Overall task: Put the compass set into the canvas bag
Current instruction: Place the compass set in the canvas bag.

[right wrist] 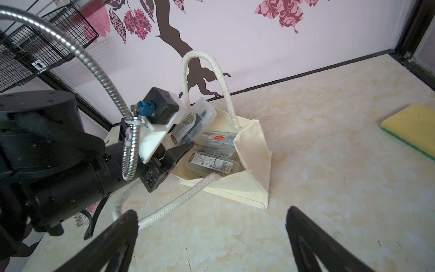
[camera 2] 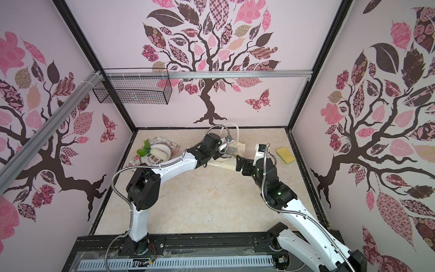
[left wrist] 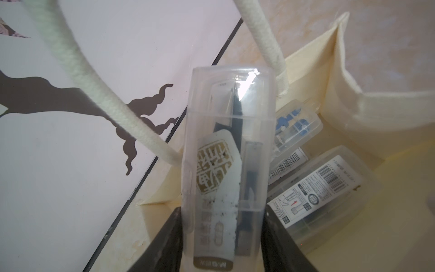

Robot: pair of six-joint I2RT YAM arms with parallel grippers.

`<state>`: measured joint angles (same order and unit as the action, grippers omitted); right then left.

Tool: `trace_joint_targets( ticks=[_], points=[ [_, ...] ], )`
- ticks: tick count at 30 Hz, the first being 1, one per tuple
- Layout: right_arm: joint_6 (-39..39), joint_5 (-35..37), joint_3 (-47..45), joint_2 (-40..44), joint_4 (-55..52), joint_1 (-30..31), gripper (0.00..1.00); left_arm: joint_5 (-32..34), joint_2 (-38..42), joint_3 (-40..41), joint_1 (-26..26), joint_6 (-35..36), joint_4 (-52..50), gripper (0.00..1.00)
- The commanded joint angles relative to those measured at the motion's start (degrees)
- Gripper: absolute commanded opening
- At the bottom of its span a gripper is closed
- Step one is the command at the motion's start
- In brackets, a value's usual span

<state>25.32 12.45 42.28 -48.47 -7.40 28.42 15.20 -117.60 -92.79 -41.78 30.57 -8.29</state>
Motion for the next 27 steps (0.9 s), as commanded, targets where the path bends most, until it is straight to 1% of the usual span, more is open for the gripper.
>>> trace_joint_targets(
  ticks=[1, 5, 10, 15, 17, 23, 25, 27],
  points=[
    [0.12, -0.31, 0.89, 0.22, -0.75, -0.21, 1.0, -1.06, -0.62, -3.71, -0.11, 2.64, 2.82, 0.49],
    [0.33, -0.24, 1.0, -0.02, -0.69, -0.21, 1.0, -0.83, -3.13, -5.08, -0.11, 4.45, 1.21, 0.51],
    [0.19, -0.07, 1.46, -0.14, -0.99, -0.13, 1.0, 2.5, -7.24, -8.7, -0.08, 5.96, -1.44, 0.53],
    [-0.25, 0.56, 1.83, -0.02, -1.46, -0.19, 1.0, 3.47, -8.85, -9.53, -0.06, 6.09, -1.86, 0.56],
    [-0.22, 0.72, 1.75, -0.04, -1.37, -0.16, 1.0, 3.7, -9.09, -9.6, -0.15, 5.86, -1.78, 0.61],
    [-0.36, 0.75, 1.92, -0.68, -1.3, -0.16, 1.0, 4.48, -8.88, -9.94, -0.14, 5.43, -1.84, 0.68],
    [-0.53, 0.83, 2.26, -1.14, -1.37, -0.18, 1.0, 4.94, -8.21, -10.34, -0.17, 4.69, -1.89, 0.7],
    [-0.71, 0.91, 2.57, -1.6, -1.38, -0.16, 1.0, 5.01, -6.79, -10.94, -0.14, 3.25, -2.22, 0.75]
  ],
)
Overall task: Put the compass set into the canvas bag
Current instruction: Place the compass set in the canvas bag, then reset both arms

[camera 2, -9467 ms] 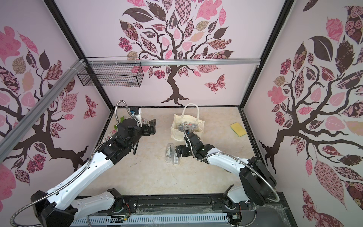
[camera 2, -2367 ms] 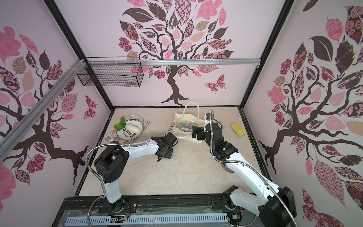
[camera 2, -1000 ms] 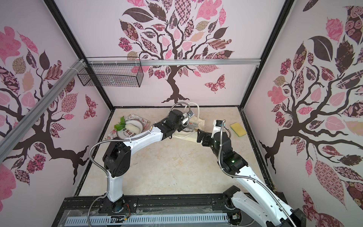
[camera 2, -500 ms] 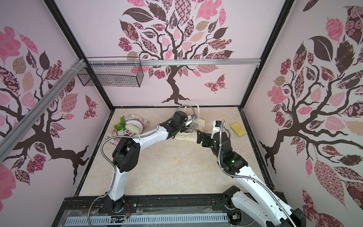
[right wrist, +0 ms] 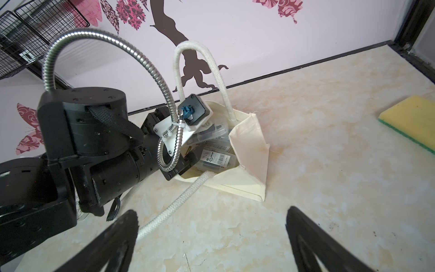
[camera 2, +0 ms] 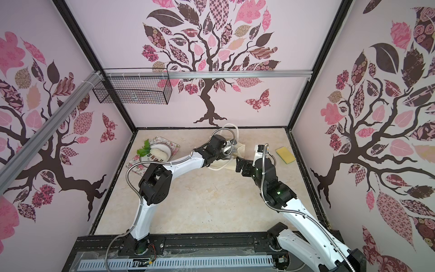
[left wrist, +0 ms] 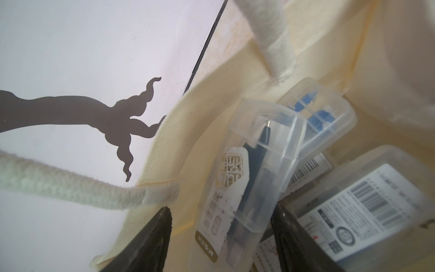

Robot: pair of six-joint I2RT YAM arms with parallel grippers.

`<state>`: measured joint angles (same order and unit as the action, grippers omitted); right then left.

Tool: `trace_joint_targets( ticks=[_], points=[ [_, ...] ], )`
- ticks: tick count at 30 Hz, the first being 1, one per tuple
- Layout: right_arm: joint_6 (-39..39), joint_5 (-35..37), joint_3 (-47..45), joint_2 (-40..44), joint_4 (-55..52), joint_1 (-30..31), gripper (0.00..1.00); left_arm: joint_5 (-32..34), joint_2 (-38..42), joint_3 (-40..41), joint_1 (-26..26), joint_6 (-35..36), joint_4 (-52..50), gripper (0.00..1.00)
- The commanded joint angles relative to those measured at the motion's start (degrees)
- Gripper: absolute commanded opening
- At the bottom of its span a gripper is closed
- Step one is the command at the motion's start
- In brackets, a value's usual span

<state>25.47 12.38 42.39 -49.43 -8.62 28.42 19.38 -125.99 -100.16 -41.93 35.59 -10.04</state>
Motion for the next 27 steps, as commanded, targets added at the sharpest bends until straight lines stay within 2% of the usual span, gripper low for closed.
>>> trace_joint_targets(
  ticks=[1, 8, 14, 17, 21, 24, 27],
  points=[
    [-0.9, 1.16, 2.71, -0.99, -0.16, -0.21, 1.0, 0.78, 2.58, -3.75, 0.01, -2.64, -0.47, 0.78],
    [-2.25, 2.63, 3.69, -3.38, 0.45, -0.21, 1.0, 1.62, 9.94, -5.02, 0.01, -8.06, -1.37, 0.97],
    [-3.77, 5.57, 3.4, -5.36, 2.26, -0.18, 1.0, 4.56, 15.78, -3.45, 0.16, -13.44, -2.93, 0.97],
    [-5.26, 9.98, 3.05, -6.94, 2.86, -0.21, 1.0, 6.11, 20.98, 0.91, 0.35, -16.75, -2.01, 0.97],
    [-6.58, 15.81, 0.91, -9.06, 6.01, -0.63, 1.0, 4.7, 29.0, 7.41, 1.85, -21.42, -1.93, 0.97],
    [-6.34, 14.96, -1.68, -11.02, 9.08, -3.39, 1.0, 4.77, 34.61, 10.83, 4.18, -26.69, -4.48, 0.97],
    [-6.05, 16.23, -4.52, -13.27, 12.57, -6.23, 1.0, 8.86, 40.8, 17.28, 5.68, -28.18, -4.68, 0.97]
  ],
)
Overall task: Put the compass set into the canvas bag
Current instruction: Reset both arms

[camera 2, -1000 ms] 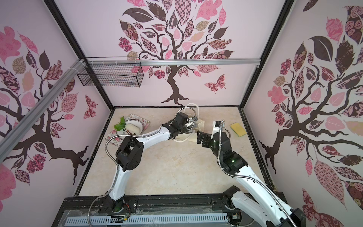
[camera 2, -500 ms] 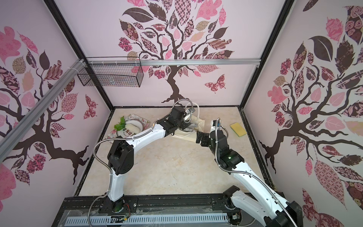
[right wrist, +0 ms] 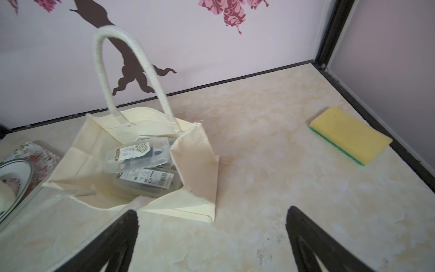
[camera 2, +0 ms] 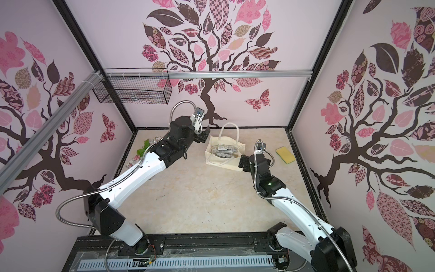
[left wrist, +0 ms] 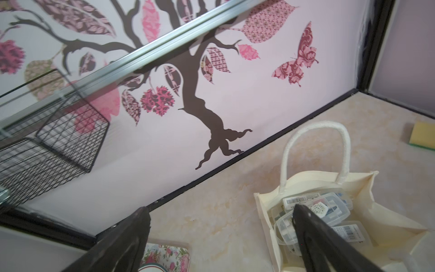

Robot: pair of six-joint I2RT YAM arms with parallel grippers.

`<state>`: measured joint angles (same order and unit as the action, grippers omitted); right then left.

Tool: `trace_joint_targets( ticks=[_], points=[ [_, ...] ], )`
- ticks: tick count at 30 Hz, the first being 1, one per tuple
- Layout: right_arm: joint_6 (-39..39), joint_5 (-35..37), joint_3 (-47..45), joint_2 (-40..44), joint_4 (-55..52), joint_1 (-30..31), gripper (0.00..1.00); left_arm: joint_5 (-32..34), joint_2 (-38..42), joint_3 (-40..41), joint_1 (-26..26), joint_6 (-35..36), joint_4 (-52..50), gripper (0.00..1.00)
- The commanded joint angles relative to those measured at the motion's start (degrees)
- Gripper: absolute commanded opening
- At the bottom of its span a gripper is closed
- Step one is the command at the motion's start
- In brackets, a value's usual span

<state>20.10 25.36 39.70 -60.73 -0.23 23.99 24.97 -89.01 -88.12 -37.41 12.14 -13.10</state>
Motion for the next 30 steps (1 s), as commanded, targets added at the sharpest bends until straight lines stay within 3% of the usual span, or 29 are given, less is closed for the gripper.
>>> trace_joint_targets(
  ticks=[1, 5, 8, 14, 17, 19, 25, 28, 30],
  points=[
    [-0.9, 4.7, -3.11, -2.58, 5.99, -2.3, 1.0, 4.95, 5.79, 8.01, 1.57, -4.71, -1.94, 0.97],
    [-2.27, 5.1, -6.16, -5.87, 13.24, -4.57, 1.0, 13.1, 12.68, 15.96, 3.77, -7.53, -5.54, 0.97],
    [-2.11, 2.92, -6.92, -9.57, 17.12, -8.69, 1.0, 13.59, 17.84, 21.87, 7.32, -11.3, -8.72, 0.97],
    [-6.07, 3.33, -9.08, -16.1, 27.11, -14.15, 1.0, 20.77, 25.44, 40.35, 14.66, -13.54, 5.45, 0.97],
    [-8.78, 0.94, -11.96, -17.89, 37.56, -15.66, 1.0, 18.78, 24.41, 45.74, 21.2, -18.03, 10.81, 0.97],
    [-9.56, 0.84, -9.8, -18.83, 35.63, -15.96, 1.0, 17.43, 22.66, 48.26, 24.71, -19.66, 14.2, 0.97],
    [-15.94, 4.86, -12.09, -22.11, 40.31, -16.0, 1.0, 15.55, 15.48, 55.66, 30.36, -16.32, 31.27, 0.97],
    [-16.43, 2.41, -16.66, -25.08, 51.46, -16.14, 1.0, 12.22, 11.04, 59.99, 32.11, -14.37, 43.98, 0.97],
    [-17.62, -0.69, -19.45, -27.76, 60.39, -16.17, 1.0, 8.28, 8.57, 58.83, 32.76, -15.15, 42.3, 0.97]
  ],
)
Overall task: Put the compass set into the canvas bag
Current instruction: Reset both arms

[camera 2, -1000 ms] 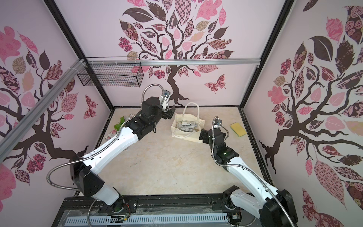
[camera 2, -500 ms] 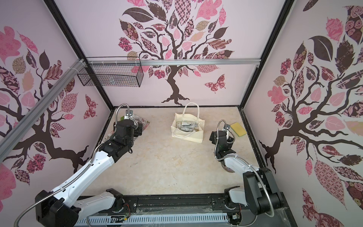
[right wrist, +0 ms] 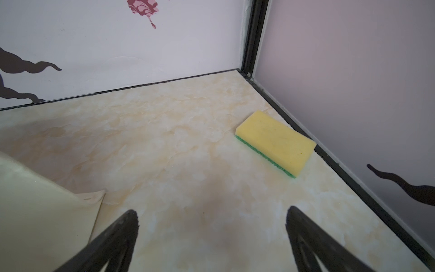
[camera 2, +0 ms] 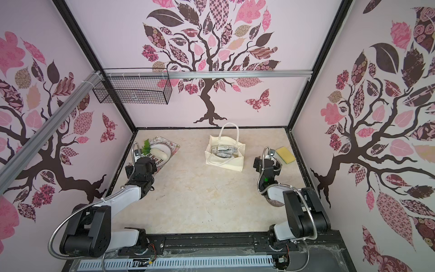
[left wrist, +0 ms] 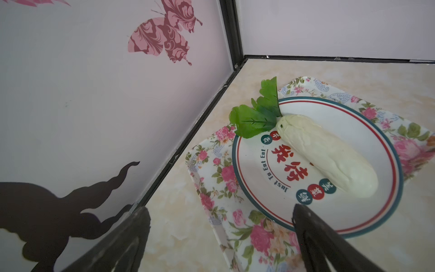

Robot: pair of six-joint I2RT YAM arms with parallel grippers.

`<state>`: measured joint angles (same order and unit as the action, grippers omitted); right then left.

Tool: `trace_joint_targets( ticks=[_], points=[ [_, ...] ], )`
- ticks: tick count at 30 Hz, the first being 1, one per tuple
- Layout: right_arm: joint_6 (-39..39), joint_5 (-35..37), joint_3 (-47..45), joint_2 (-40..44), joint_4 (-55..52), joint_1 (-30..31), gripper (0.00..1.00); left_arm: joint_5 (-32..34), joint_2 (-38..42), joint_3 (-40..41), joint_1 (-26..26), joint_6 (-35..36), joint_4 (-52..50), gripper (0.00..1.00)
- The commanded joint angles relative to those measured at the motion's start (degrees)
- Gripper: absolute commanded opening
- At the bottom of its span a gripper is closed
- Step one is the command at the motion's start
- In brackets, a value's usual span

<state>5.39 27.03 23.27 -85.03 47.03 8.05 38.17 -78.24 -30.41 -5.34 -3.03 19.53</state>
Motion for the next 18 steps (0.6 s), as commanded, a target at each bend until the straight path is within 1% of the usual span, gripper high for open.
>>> trace_joint_targets(
  ticks=[1, 2, 3, 4, 6, 7, 8, 9, 11, 12, 13, 14, 15, 17, 18],
  points=[
    [-3.06, -2.41, -3.52, -3.98, 15.35, -0.23, 1.0, -6.64, -3.75, 1.63, 0.69, 0.24, 11.28, 0.97],
    [-2.71, -3.05, -3.25, -2.87, 12.64, -0.39, 1.0, -8.71, -5.41, 3.72, 0.73, 0.64, 16.92, 0.97],
    [-2.79, -4.9, -3.68, -2.2, 12.12, -0.76, 1.0, -9.41, -6.7, 5.75, 0.71, 1.27, 23.82, 0.97],
    [-3.2, -7.04, -5.03, -1.81, 14.1, -1.07, 1.0, -12.2, -7.72, 7.6, 1.17, 0.74, 28.42, 0.97],
    [-4.08, -11.07, -7.93, -2.03, 19.83, -1.51, 1.0, -13.51, -10.05, 8.86, 1.58, 1.25, 33.5, 0.97],
    [-4.4, -12.93, -9.3, -3.16, 22.73, -1.75, 1.0, -13.83, -9.95, 8.59, 1.61, 1.19, 33.13, 0.97],
    [-4.95, -13.63, -10.07, -4.83, 26.47, -1.79, 1.0, -14.28, -9.23, 8.31, 1.81, 0.4, 30.52, 0.97],
    [-5.36, -13.95, -10.02, -6.06, 28.6, -1.81, 1.0, -15.29, -8.92, 8.64, 2.0, 0.29, 30.35, 0.97],
    [-4.6, -14.12, -8.66, -4.9, 23.75, -2.28, 1.0, -15.89, -10.2, 10.84, 2.05, 1.36, 36.86, 0.97],
    [-4.07, -14.25, -7.66, -4.62, 21.08, -2.49, 1.0, -16.43, -10.44, 11.44, 2.07, 1.32, 37.84, 0.97],
    [-3.32, -15.75, -7.12, -4.74, 20.27, -3.61, 1.0, -17.03, -11.55, 11.57, 2.18, 0.8, 37.68, 0.97],
    [-2.6, -16.73, -6.79, -4.97, 20.15, -4.41, 1.0, -17.42, -13.66, 11.5, 2.39, 1.55, 41.41, 0.97],
    [-2.58, -16.78, -6.91, -4.88, 19.98, -4.48, 1.0, -17.43, -13.85, 11.0, 2.38, 2.12, 41.13, 0.97],
    [-2.68, -16.66, -6.92, -4.7, 19.85, -4.51, 1.0, -17.67, -11.87, 10.38, 2.42, 0.99, 35.77, 0.97],
    [-2.74, -16.71, -7.05, -4.7, 20.17, -4.49, 1.0, -17.66, -12.36, 10.23, 2.44, 0.96, 36.71, 0.97]
  ],
)
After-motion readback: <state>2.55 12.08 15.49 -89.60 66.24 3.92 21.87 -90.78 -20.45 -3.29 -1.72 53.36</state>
